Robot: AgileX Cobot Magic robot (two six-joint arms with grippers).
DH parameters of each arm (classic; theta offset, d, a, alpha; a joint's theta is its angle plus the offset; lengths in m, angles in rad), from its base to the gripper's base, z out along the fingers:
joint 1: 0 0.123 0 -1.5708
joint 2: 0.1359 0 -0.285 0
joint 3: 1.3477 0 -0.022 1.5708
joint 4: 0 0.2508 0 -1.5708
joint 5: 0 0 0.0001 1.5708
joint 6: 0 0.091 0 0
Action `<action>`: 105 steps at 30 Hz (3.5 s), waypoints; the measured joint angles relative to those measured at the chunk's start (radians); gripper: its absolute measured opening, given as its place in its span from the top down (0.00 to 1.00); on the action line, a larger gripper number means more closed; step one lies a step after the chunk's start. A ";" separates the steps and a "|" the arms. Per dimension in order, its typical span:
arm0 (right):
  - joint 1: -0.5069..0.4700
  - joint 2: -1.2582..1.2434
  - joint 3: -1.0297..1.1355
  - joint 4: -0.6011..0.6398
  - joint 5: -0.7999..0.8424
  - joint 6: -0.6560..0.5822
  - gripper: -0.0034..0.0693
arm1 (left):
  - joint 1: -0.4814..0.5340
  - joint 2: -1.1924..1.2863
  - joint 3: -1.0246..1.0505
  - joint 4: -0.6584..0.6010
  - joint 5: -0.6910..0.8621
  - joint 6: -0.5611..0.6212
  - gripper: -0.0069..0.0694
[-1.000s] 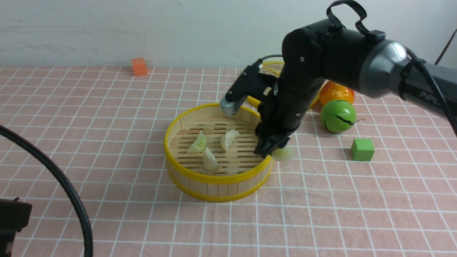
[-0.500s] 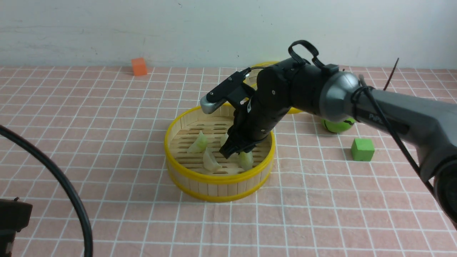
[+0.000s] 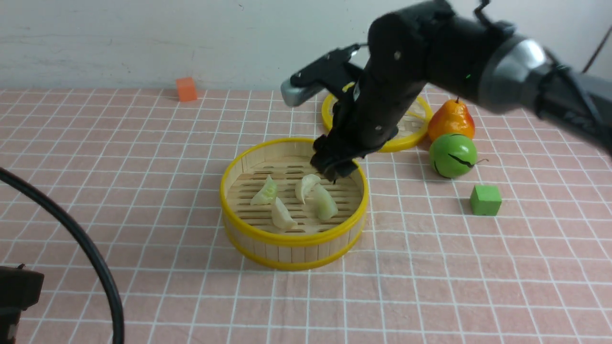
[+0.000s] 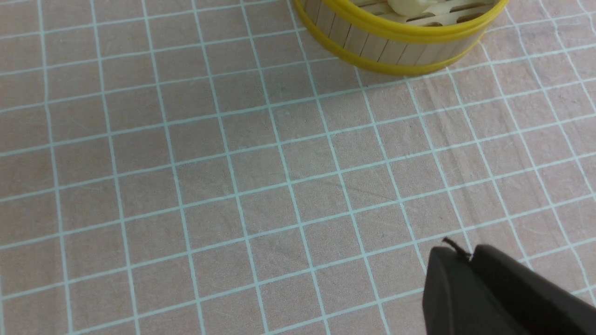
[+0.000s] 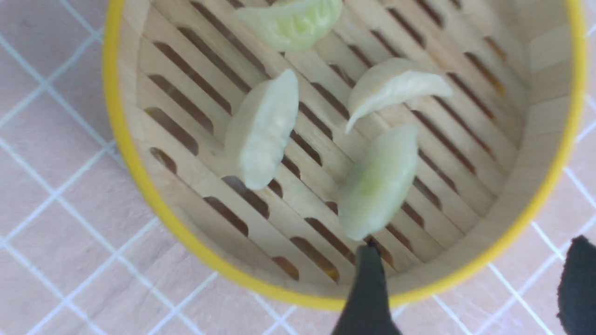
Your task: Put the dumplings into the steamer on the table with the pink tablecloth.
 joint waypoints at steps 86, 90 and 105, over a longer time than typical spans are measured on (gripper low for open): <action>-0.597 -1.993 1.952 0.040 -0.677 0.261 0.98 | 0.000 0.000 0.000 0.000 0.000 0.000 0.79; -0.597 -1.993 1.952 0.040 -0.677 0.261 0.97 | 0.000 0.000 0.000 0.000 0.000 0.000 0.78; -0.597 -1.993 1.952 0.040 -0.677 0.261 0.95 | 0.000 0.000 0.000 0.001 0.000 0.000 0.77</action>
